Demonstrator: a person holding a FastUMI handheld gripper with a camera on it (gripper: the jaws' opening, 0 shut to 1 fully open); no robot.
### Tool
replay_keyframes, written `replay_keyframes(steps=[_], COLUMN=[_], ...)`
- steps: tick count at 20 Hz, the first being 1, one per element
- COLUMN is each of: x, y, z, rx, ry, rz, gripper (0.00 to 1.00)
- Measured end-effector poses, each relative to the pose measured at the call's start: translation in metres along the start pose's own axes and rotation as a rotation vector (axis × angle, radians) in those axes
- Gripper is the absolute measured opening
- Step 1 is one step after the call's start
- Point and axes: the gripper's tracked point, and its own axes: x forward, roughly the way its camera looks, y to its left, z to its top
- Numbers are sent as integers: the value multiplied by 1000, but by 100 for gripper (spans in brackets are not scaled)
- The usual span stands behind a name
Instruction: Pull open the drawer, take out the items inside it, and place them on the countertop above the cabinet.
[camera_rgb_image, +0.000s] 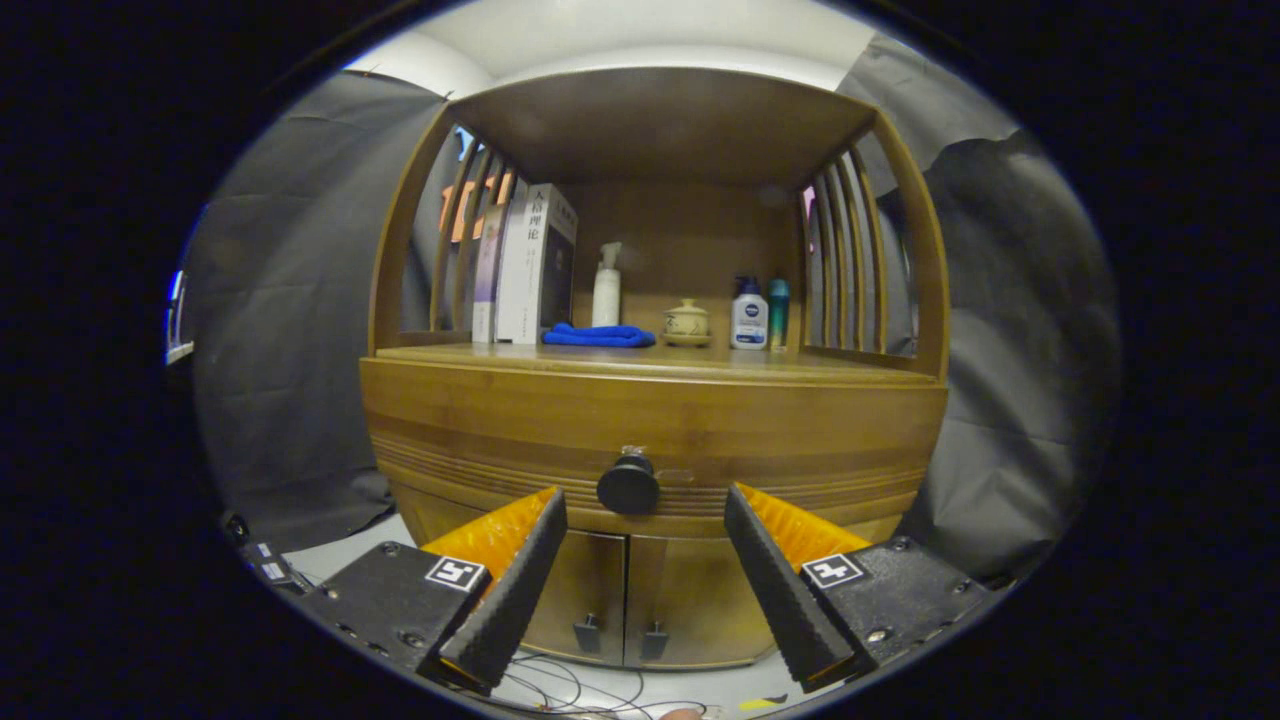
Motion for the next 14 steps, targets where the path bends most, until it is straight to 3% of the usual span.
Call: replay_keyframes(steps=[9,11,14], x=[42,47,51], y=[4,6,1], z=[-6,-9,-9], rx=[-1,-10,-15], ry=[43,55,57], rz=[-22,-16,-27], gripper=[100,95,72])
